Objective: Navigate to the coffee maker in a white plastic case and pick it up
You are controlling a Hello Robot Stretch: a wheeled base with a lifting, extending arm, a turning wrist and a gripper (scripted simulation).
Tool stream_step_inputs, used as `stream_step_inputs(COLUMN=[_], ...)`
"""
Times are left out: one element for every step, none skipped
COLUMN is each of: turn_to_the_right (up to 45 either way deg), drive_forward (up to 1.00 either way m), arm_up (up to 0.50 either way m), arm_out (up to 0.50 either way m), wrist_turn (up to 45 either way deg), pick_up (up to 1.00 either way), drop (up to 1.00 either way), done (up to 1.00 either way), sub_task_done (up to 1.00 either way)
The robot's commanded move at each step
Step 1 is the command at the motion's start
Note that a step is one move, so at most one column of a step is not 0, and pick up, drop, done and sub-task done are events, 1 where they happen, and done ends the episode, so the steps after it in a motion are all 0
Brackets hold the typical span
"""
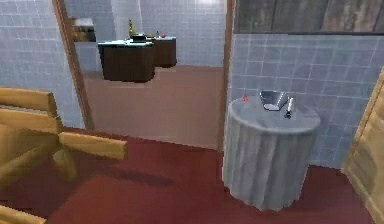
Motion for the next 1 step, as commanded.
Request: stream_step_inputs(turn_to_the_right=[0.0], drive_forward=[1.00], arm_up=[0.00], arm_out=[0.00], wrist_turn=[0.0], pick_up=[0.00], drop=[0.00], done=[0.00], sub_task_done=[0.00])
